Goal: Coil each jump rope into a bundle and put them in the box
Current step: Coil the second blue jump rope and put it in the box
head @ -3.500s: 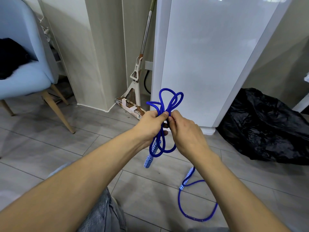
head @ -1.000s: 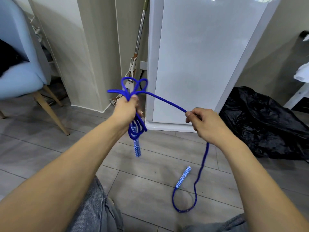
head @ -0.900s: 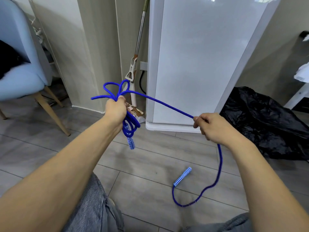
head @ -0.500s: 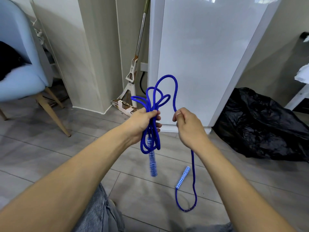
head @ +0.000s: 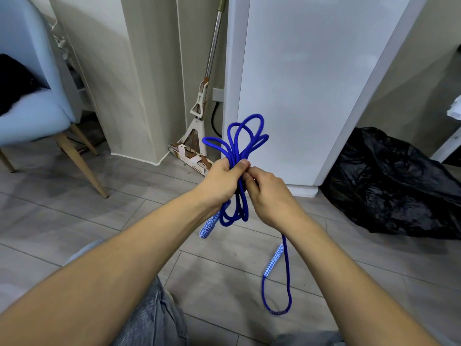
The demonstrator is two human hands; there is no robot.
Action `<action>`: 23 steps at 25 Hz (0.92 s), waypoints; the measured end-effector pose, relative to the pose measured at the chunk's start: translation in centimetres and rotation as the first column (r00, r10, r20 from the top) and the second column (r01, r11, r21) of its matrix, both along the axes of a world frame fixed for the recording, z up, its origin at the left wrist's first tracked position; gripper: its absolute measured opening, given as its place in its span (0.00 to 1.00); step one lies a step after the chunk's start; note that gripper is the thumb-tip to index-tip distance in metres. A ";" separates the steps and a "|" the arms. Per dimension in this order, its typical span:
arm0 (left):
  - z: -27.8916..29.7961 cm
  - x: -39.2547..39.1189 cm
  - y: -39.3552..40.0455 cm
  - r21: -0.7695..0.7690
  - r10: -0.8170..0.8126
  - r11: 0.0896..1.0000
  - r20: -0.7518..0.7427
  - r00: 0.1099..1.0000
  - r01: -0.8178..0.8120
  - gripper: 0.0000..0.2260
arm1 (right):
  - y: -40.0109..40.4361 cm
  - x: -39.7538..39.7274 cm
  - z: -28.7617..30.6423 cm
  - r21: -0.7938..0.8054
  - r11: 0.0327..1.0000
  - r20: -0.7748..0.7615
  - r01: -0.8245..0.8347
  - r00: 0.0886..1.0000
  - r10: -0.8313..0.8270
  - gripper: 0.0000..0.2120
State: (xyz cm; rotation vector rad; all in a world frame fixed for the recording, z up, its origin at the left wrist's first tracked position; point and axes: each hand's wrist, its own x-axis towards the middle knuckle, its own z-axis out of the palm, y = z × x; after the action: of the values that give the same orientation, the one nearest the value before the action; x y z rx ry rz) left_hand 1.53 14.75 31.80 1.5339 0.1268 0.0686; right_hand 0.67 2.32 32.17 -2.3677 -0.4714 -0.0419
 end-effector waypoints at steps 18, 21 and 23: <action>0.4 4.4 9.1 -0.025 0.343 0.939 0.041 0.939 -0.342 0.07 | -5.6 1.6 1.1 -0.395 0.916 -0.238 -0.067 0.971 -0.032 0.13; 1.4 2.5 6.8 0.171 0.091 0.979 0.105 0.990 -0.108 0.09 | -4.5 1.3 1.6 -0.209 0.977 -0.054 -0.039 0.998 0.028 0.12; 1.5 1.3 5.2 0.273 -0.078 0.961 0.106 0.991 0.047 0.09 | -3.5 1.0 1.2 -0.221 0.975 0.047 -0.028 0.998 0.039 0.11</action>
State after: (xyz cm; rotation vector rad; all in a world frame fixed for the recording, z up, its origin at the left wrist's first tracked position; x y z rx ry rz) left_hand 2.88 19.97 33.28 1.8016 -0.0252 0.1283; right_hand 1.62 -1.14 33.42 -2.5800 -0.5653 -0.0359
